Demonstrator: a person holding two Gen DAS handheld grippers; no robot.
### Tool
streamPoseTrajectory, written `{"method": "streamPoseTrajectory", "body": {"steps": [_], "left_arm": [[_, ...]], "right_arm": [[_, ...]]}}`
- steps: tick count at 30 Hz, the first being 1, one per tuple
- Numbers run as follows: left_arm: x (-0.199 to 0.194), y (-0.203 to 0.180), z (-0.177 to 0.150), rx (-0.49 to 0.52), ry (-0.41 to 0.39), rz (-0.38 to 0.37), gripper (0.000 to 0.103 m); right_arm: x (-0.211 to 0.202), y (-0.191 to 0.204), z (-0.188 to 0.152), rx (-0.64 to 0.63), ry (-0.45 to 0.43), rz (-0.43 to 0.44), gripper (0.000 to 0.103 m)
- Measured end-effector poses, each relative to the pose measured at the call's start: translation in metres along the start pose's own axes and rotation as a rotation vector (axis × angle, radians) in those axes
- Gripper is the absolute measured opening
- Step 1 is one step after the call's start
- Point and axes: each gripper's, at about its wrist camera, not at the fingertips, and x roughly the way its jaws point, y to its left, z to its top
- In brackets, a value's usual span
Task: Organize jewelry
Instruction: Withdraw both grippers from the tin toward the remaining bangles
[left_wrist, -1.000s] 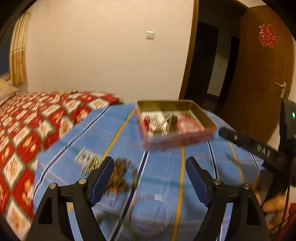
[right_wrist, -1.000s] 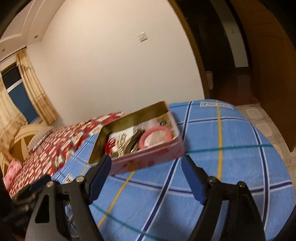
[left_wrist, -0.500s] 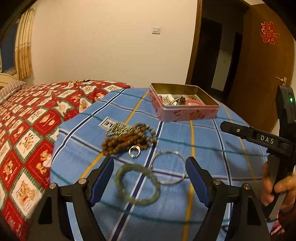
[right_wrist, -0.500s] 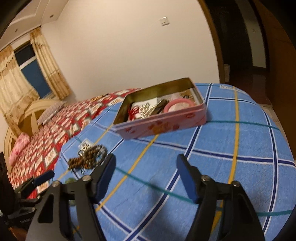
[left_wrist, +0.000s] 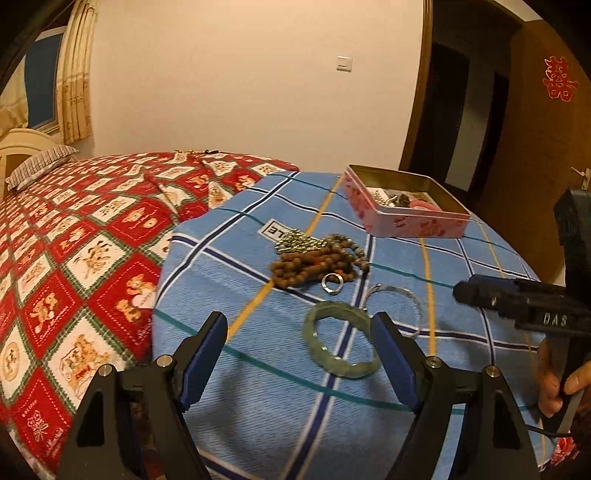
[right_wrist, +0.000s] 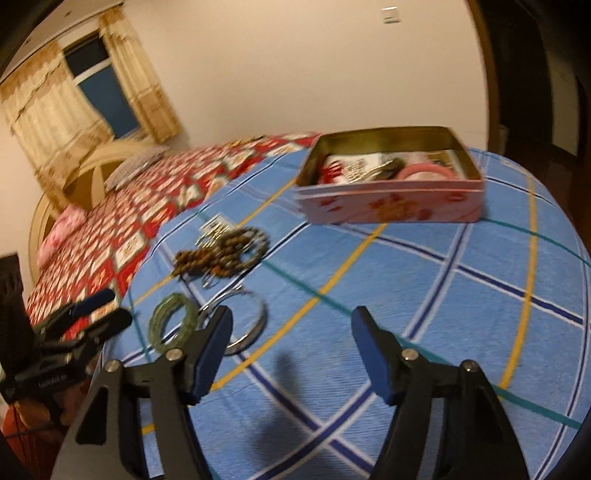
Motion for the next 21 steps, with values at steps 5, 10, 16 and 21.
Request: {"method": "streamPoseTrajectory", "body": {"steps": [5, 10, 16, 21], "left_arm": [[-0.002, 0.002, -0.002, 0.008, 0.006, -0.003, 0.08], [-0.004, 0.003, -0.003, 0.018, 0.003, 0.007, 0.08], [-0.004, 0.005, -0.004, 0.005, 0.005, -0.004, 0.08], [-0.005, 0.004, -0.004, 0.016, 0.005, 0.0, 0.08]], "right_arm": [[0.022, 0.023, -0.001, -0.082, 0.089, 0.041, 0.071], [0.043, 0.043, -0.005, -0.177, 0.19, 0.029, 0.071], [0.063, 0.062, -0.004, -0.312, 0.218, -0.045, 0.079], [0.073, 0.071, -0.003, -0.366, 0.215, -0.077, 0.073]]}}
